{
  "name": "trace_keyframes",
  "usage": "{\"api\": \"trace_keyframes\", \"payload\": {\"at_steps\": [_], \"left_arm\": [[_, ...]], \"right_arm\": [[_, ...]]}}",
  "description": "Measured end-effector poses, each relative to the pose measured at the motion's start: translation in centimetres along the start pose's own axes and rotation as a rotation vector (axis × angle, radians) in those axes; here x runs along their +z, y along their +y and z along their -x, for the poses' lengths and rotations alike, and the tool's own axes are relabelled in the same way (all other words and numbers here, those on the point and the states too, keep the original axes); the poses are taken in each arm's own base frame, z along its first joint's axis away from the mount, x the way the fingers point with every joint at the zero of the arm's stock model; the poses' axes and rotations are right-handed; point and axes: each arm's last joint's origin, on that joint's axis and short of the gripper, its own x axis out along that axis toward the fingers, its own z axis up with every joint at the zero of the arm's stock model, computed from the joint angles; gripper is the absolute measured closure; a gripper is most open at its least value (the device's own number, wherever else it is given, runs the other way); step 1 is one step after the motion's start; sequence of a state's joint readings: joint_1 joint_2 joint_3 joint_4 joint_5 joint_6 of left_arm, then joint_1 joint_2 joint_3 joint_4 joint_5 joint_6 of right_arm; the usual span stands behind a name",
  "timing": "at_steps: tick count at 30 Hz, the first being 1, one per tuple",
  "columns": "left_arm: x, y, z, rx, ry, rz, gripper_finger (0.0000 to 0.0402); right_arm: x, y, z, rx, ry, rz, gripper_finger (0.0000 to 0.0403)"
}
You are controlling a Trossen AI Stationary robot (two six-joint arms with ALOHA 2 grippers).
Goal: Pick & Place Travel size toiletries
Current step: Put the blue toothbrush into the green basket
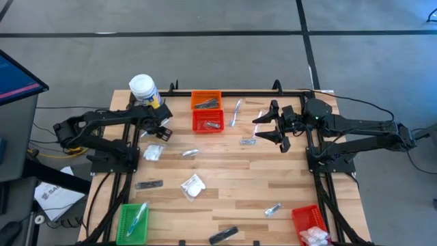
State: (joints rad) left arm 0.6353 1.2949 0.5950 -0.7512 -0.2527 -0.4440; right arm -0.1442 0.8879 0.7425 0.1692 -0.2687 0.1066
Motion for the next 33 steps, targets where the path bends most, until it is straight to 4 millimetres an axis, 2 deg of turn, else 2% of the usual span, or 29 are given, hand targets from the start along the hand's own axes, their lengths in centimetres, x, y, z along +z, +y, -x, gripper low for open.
{"api": "trace_keyframes", "payload": {"at_steps": [8, 14, 20, 25, 28, 31, 33], "left_arm": [[0.6, -0.2, -0.2, 0.014, -0.058, -0.019, 0.0197], [1.0, 0.4, -1.9, 0.044, 0.021, -0.012, 0.0196], [1.2, -0.1, -3.1, 0.034, 0.076, -0.045, 0.0203], [1.0, -0.6, -2.9, 0.02, 0.057, -0.058, 0.025], [1.1, -0.6, -2.8, 0.005, 0.041, -0.041, 0.0303], [1.2, -0.7, -2.7, 0.0, 0.035, -0.037, 0.0373], [1.0, -0.8, -2.4, -0.008, 0.02, -0.026, 0.0383]], "right_arm": [[0.0, 0.0, 0.0, -0.001, 0.0, 0.0, 0.0178], [0.0, 0.0, 0.0, -0.001, 0.0, 0.0, 0.0178], [0.0, 0.0, 0.0, -0.001, 0.0, 0.0, 0.0178], [0.0, 0.0, 0.0, -0.001, 0.0, 0.0, 0.0178], [0.0, 0.0, 0.0, -0.001, 0.0, 0.0, 0.0178], [0.0, 0.0, 0.0, -0.001, 0.0, 0.001, 0.0178], [0.0, 0.0, 0.0, -0.001, 0.001, 0.0, 0.0178]]}}
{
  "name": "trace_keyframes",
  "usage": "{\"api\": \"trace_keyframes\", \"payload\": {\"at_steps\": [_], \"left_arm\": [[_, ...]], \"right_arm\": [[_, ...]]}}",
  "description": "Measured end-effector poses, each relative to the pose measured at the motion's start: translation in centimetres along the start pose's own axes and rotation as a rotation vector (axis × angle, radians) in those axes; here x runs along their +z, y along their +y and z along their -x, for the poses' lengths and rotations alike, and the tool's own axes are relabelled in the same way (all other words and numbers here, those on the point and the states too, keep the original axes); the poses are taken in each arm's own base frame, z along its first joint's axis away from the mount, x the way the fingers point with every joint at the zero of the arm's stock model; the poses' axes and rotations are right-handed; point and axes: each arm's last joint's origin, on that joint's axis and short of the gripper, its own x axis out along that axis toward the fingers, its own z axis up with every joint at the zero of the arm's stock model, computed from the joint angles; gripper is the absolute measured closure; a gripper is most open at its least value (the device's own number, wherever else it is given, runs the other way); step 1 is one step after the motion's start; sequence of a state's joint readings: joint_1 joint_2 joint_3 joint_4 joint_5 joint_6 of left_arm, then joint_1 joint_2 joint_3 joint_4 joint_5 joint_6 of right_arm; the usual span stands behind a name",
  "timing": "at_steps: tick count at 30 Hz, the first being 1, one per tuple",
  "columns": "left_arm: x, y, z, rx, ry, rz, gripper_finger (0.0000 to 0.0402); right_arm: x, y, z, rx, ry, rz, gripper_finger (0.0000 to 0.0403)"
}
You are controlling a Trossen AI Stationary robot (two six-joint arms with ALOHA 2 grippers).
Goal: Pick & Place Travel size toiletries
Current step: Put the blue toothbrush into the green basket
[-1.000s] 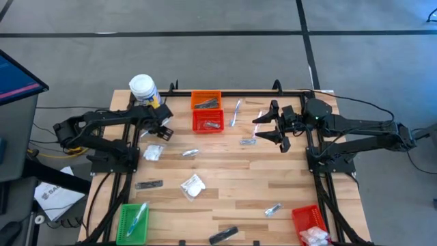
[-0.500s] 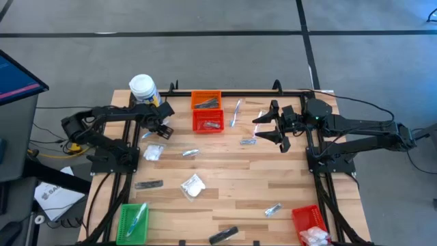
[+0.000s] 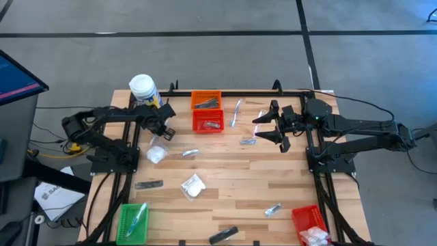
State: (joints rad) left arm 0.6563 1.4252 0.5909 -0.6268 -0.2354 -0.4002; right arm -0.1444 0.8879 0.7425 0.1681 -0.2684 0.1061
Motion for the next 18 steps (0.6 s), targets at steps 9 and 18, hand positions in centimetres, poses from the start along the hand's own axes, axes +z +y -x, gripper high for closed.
{"api": "trace_keyframes", "payload": {"at_steps": [9, 18], "left_arm": [[-2.1, -0.7, 5.8, -0.148, -0.228, 0.038, 0.0391], [-7.6, -0.1, 10.6, -0.331, -0.322, 0.017, 0.0391]], "right_arm": [[0.0, 0.0, 0.0, 0.0, 0.003, 0.0, 0.0178], [0.0, 0.0, 0.0, -0.001, 0.003, 0.0, 0.0178]]}}
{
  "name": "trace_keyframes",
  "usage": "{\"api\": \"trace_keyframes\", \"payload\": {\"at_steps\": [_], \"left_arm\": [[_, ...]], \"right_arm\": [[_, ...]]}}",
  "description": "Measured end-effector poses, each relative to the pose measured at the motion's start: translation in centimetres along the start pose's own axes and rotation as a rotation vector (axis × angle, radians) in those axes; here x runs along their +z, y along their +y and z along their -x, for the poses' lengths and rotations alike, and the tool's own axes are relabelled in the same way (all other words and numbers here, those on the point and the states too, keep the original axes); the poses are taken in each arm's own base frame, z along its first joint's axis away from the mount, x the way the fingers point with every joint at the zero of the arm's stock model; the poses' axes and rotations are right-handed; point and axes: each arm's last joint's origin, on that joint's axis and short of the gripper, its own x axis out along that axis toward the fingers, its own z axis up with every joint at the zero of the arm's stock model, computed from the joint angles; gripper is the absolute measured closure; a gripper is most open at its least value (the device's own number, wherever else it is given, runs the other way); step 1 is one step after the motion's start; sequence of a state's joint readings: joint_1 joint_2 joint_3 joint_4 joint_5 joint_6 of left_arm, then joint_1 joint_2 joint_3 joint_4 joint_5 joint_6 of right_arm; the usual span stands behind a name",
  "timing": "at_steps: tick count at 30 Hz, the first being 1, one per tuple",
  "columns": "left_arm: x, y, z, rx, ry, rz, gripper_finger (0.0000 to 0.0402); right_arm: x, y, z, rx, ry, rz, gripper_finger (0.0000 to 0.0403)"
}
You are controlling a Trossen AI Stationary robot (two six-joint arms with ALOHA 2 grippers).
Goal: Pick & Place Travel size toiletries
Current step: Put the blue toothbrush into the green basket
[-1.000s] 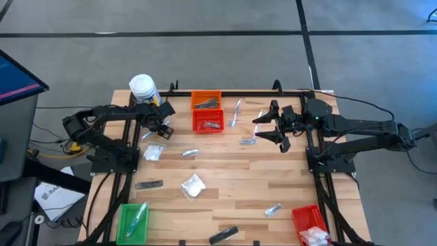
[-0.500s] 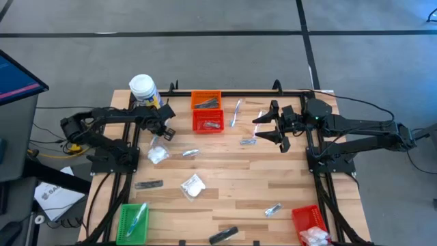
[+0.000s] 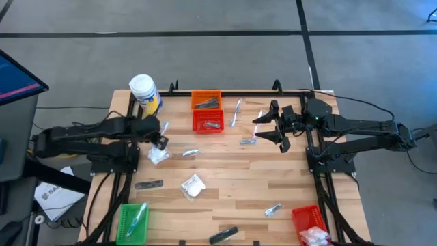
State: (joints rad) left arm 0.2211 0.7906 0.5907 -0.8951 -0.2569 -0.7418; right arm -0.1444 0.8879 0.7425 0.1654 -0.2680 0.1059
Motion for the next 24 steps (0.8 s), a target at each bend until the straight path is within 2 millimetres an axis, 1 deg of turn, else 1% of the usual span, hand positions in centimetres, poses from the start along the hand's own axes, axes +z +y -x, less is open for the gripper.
{"api": "trace_keyframes", "payload": {"at_steps": [5, 9, 13, 18, 20, 24], "left_arm": [[-1.7, -1.0, 1.6, -0.121, 0.005, 0.005, 0.0391], [-2.4, -2.6, 2.6, -0.189, 0.039, -0.02, 0.0391], [-2.9, -5.3, 4.1, -0.247, 0.088, -0.069, 0.0391], [-3.8, -9.5, 6.7, -0.323, 0.139, -0.121, 0.0391], [-4.2, -10.9, 7.9, -0.341, 0.132, -0.129, 0.0391], [-5.9, -12.6, 9.7, -0.326, 0.09, -0.115, 0.0391]], "right_arm": [[0.0, 0.0, 0.0, 0.0, 0.0, 0.0, 0.0178], [0.0, 0.0, 0.0, 0.0, 0.0, 0.0, 0.0178], [0.0, 0.0, 0.0, 0.0, 0.0, 0.0, 0.0178], [0.0, 0.0, 0.0, 0.0, 0.001, 0.0, 0.0178], [0.0, 0.0, 0.0, 0.0, 0.004, -0.001, 0.0178], [-0.1, 0.0, 0.0, -0.001, 0.01, -0.003, 0.0178]]}}
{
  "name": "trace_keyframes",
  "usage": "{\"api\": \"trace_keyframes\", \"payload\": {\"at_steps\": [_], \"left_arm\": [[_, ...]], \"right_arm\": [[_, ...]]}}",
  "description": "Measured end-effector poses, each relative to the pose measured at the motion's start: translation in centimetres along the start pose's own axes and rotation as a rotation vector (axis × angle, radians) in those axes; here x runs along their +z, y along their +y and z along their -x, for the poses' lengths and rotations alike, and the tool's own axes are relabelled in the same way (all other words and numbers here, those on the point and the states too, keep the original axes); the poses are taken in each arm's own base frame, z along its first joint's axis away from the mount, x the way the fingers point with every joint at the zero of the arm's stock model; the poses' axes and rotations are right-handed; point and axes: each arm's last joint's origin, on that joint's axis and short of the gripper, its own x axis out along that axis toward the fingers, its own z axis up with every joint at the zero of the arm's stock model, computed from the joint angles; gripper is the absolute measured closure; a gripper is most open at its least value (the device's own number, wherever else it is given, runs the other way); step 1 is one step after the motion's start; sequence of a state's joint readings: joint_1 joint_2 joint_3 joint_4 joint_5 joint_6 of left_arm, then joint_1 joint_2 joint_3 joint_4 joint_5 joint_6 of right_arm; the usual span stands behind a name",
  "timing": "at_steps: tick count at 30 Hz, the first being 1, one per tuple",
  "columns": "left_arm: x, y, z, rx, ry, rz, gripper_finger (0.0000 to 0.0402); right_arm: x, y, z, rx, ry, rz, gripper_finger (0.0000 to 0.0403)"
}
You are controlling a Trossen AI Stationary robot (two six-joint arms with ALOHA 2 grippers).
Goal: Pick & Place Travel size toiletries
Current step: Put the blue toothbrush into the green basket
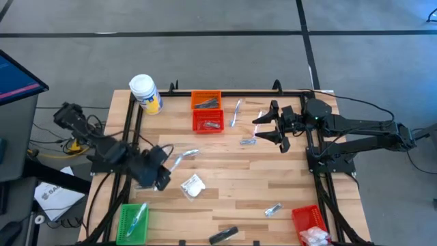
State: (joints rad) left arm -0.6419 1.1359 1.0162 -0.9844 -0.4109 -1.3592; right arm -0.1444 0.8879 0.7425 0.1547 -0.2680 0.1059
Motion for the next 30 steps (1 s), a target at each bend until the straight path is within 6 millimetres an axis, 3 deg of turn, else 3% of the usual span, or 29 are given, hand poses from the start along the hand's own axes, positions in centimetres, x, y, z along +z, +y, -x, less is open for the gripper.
{"api": "trace_keyframes", "payload": {"at_steps": [11, 19, 22, 30], "left_arm": [[-8.7, -1.5, 1.9, 0.019, 0.144, 0.262, 0.0391], [-15.0, -1.9, -0.3, 0.102, 0.01, 0.215, 0.0391], [-16.1, -3.0, -0.9, 0.2, 0.032, 0.179, 0.0391], [-17.2, -7.6, 0.8, 0.43, -0.054, 0.077, 0.0391]], "right_arm": [[-0.1, 0.0, 0.0, -0.002, 0.012, -0.001, 0.0178], [1.1, -0.6, 0.2, -0.031, -0.11, 0.067, 0.0178], [1.4, -1.0, 0.4, -0.052, -0.13, 0.076, 0.0178], [1.7, -2.0, 0.8, -0.105, -0.156, 0.088, 0.0178]]}}
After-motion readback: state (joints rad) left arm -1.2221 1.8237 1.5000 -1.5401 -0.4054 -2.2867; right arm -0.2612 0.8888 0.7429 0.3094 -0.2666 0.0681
